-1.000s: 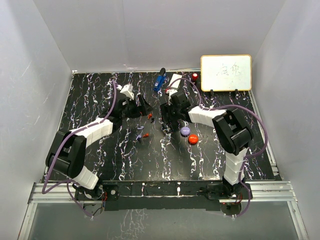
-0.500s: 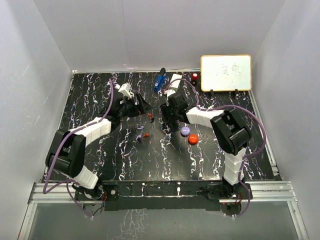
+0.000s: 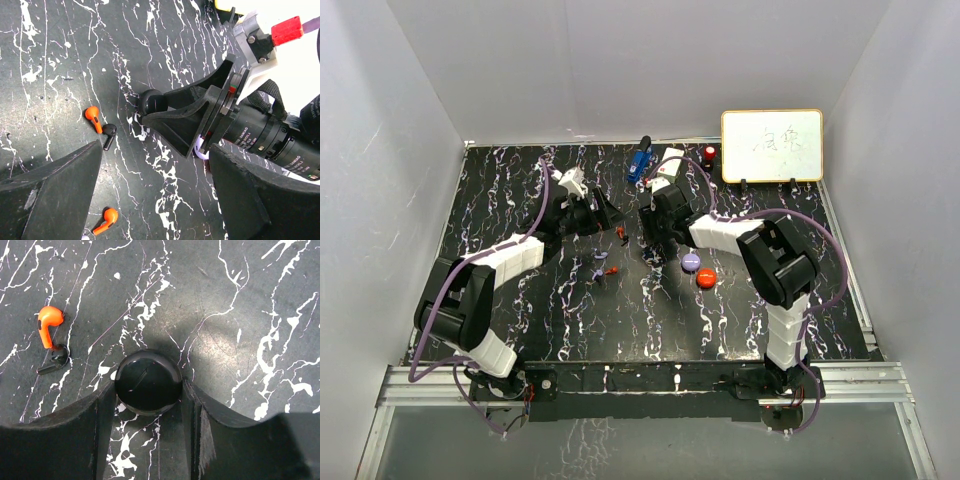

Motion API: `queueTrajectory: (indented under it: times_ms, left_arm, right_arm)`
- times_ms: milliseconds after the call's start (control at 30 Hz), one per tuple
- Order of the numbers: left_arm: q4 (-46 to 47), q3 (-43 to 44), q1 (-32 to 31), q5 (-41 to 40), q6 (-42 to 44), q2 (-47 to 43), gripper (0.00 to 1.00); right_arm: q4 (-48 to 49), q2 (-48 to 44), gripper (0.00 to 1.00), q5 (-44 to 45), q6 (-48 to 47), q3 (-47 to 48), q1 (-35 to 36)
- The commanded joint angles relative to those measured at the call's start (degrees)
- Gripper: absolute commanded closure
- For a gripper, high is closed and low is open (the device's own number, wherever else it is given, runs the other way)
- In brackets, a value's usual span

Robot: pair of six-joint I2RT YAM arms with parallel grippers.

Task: Insert the wireless bluetooth earbuds into the charging case
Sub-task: Pick up the charging case at the center of the board.

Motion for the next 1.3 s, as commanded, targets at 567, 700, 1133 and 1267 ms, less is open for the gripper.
queueTrajectory:
  times_ms: [567, 700, 1133, 1267]
  left_arm:
    - [24.9, -4.6, 1.2, 16.3, -13.4, 7.6, 0.21]
    - [33.1, -7.3, 1.1, 18.4, -17.2, 9.6, 0.26]
    - [40.8, -7.2, -1.1, 20.7, -20.3, 12.5, 0.33]
    - [40.7, -7.0, -1.5, 20.4, -20.0, 13.2, 0.35]
  right_arm:
    - [24.8, -20.5, 0.77, -11.0, 0.5, -21.4, -0.6]
    - [27.3, -21.9, 0.77, -13.7, 1.4, -22.6, -0.7]
    - [28.6, -22.1, 0.77, -18.0, 2.7, -21.6, -0.7]
    - [28.6, -22.4, 0.77, -18.6, 2.9, -21.4, -0.7]
